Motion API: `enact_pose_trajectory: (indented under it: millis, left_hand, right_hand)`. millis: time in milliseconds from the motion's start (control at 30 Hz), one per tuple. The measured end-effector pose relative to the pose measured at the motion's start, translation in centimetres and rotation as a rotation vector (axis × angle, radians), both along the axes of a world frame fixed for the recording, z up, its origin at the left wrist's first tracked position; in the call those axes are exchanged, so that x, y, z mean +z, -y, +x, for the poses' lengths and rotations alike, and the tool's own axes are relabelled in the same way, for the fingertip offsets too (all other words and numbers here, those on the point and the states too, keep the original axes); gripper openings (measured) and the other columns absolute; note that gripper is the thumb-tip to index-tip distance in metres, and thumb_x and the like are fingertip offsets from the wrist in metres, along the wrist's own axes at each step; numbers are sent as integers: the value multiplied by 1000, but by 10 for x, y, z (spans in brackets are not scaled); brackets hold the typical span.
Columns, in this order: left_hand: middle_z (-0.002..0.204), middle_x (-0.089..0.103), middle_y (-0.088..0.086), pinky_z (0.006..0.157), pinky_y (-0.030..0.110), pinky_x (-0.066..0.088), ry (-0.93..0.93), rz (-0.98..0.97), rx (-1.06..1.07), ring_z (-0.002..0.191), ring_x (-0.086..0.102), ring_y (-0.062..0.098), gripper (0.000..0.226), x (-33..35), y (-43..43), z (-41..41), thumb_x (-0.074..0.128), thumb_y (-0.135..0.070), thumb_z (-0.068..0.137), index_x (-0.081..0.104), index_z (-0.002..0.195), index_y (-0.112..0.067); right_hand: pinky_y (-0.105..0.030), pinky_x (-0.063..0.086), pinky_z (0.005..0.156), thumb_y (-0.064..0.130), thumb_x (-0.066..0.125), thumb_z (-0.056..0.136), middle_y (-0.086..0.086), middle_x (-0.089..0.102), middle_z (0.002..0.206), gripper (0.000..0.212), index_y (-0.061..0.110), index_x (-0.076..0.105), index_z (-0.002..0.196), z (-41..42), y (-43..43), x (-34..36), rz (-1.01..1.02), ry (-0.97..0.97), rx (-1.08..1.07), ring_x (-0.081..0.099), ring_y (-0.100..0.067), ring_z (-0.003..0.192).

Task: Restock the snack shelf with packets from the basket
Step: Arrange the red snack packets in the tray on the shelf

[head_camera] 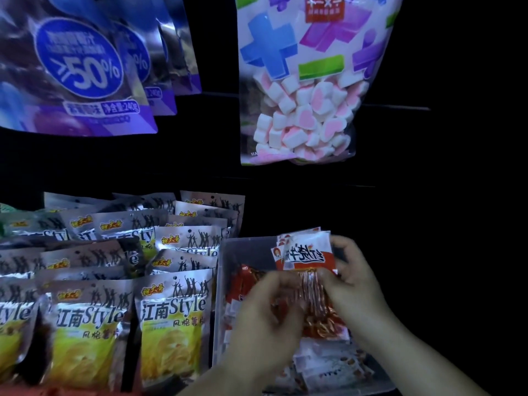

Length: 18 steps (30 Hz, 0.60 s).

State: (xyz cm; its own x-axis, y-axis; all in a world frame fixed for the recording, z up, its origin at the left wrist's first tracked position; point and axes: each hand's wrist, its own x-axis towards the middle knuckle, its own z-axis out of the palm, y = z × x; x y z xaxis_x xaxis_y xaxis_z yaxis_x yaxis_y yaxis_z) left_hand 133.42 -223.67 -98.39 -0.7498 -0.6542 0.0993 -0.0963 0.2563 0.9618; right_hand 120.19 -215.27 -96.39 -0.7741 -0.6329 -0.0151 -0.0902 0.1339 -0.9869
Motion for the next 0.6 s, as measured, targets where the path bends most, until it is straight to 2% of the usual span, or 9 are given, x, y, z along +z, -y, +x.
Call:
enact_pose_trajectory:
  millis: [67,133,200,300,367,467,533,600]
  left_hand:
    - [112,66,-13,74,30,59,-36,91,130,95,69,8,32,2,8,3,77,-12,89,67,104,-38]
    - [101,72,4,62,23,59,-43,370,105,76,71,6,26,7,13,5,77,-2,88,70,104,-20]
    - [89,74,12,61,24,58,-39,505,76,68,70,13,26,9,18,6,72,8,87,71,104,-12]
    - [86,75,8,69,28,58,-29,479,120,69,70,15,39,6,24,6,68,9,92,72,110,-25]
    - [84,77,0,65,23,58,-63,510,110,69,72,10,42,11,26,7,65,12,92,69,113,-24]
    - [81,77,-8,63,20,58,-39,476,124,70,71,5,41,12,25,6,67,10,91,69,116,-23]
    - [95,76,-11,72,22,59,-38,348,185,86,71,3,44,4,29,6,73,1,90,67,121,-29]
    - [121,67,-12,88,30,58,-20,140,203,109,66,8,49,4,31,7,82,-16,85,64,120,-45]
  right_hand:
    - [-21,58,68,-18,54,95,2,79,102,57,22,50,135,-5,-7,3,-48,87,25,75,-17,94]
    - [-23,60,68,-16,56,95,4,79,100,67,31,45,141,-7,-12,5,-50,124,83,76,-16,92]
    - [-29,62,72,-11,58,97,6,79,100,73,43,40,142,-6,-13,3,12,91,119,76,-13,94]
    - [-39,60,82,-4,66,95,1,78,103,76,52,40,139,-8,-10,-5,34,107,44,75,-18,98]
    - [-40,61,79,4,70,93,-2,78,101,63,44,49,137,-10,-7,-4,28,146,-29,76,-19,94]
    - [-56,59,89,12,74,92,-5,78,104,35,24,66,124,-14,-5,-3,60,150,-55,75,-26,96]
    - [-59,59,87,14,76,91,-5,77,101,24,19,68,113,-13,-5,-2,73,99,-59,73,-30,96]
    - [-46,62,72,8,73,93,-2,76,87,13,12,66,103,-11,-2,0,23,106,-106,72,-28,86]
